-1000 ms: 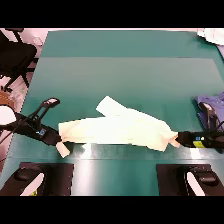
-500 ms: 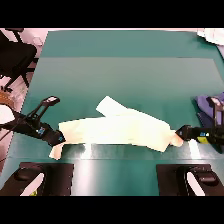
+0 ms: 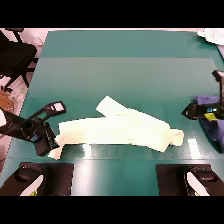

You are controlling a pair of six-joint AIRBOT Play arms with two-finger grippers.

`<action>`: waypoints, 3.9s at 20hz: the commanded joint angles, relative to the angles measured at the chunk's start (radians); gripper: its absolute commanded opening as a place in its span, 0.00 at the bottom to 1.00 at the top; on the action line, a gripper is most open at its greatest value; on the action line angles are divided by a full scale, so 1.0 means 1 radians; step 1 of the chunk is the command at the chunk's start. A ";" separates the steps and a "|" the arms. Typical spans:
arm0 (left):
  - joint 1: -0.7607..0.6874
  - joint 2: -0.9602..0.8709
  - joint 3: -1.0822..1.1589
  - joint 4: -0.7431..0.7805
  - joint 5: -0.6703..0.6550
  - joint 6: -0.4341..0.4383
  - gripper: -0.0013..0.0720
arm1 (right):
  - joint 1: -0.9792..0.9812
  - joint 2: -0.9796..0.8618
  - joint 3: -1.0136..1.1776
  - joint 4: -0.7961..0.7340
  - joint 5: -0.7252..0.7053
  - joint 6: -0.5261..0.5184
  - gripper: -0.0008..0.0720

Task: Fold the shirts.

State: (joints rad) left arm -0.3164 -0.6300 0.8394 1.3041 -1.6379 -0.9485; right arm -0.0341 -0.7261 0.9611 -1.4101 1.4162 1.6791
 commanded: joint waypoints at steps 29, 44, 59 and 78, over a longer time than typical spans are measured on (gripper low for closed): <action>-0.202 0.050 -0.251 0.286 0.409 0.040 0.82 | 0.000 0.036 0.066 -0.056 -0.090 -0.035 0.71; -0.202 0.050 -0.296 0.257 0.443 0.040 0.70 | 0.000 0.036 0.066 -0.056 -0.070 -0.035 0.71; -0.202 0.050 -0.352 0.313 0.540 0.040 0.05 | -0.003 -0.032 0.066 -0.056 0.097 -0.040 0.71; -0.202 0.050 -0.342 0.313 0.536 0.040 0.05 | -0.003 0.209 -0.381 0.085 0.030 0.365 0.71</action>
State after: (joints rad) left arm -0.5182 -0.5808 0.4965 1.6169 -1.0966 -0.9085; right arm -0.0364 -0.5591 0.6491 -1.3293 1.5528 1.9671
